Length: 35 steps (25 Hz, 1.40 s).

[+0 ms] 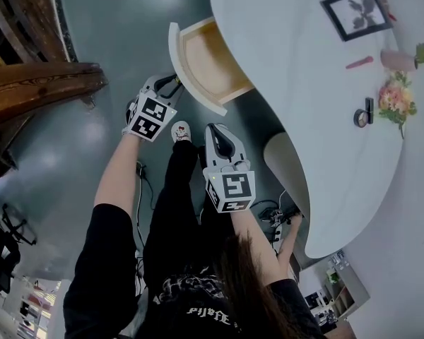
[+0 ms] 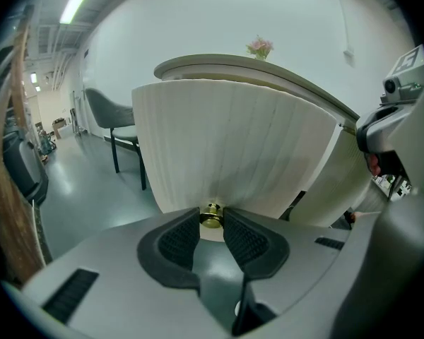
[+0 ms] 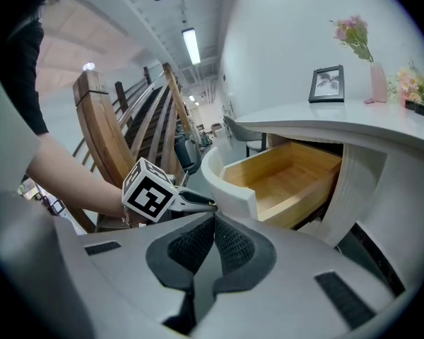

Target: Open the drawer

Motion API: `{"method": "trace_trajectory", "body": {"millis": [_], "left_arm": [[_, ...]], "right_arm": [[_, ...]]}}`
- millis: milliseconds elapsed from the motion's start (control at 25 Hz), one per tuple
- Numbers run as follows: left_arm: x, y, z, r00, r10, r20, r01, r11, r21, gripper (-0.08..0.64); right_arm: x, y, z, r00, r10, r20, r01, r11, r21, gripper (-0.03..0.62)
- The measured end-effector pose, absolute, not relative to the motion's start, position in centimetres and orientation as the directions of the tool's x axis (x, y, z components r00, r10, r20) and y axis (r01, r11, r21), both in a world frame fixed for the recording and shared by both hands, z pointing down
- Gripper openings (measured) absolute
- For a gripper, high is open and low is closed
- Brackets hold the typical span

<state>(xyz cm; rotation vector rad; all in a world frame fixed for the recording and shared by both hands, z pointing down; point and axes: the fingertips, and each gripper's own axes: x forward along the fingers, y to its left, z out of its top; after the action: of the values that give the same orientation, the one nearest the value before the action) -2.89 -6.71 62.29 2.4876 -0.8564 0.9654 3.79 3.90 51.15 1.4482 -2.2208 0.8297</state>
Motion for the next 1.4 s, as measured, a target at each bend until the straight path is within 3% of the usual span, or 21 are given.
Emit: {"method": "trace_trajectory", "body": {"millis": [1400], "left_arm": [[-7.5, -3.9, 62.6, 0.509, -0.399, 0.763, -0.664, -0.746, 0.053, 0.114]], "right_arm": [[4.7, 4.5, 49.2, -0.390, -0.724, 0.568, -0.920, 0.275, -0.281, 0.026]]}}
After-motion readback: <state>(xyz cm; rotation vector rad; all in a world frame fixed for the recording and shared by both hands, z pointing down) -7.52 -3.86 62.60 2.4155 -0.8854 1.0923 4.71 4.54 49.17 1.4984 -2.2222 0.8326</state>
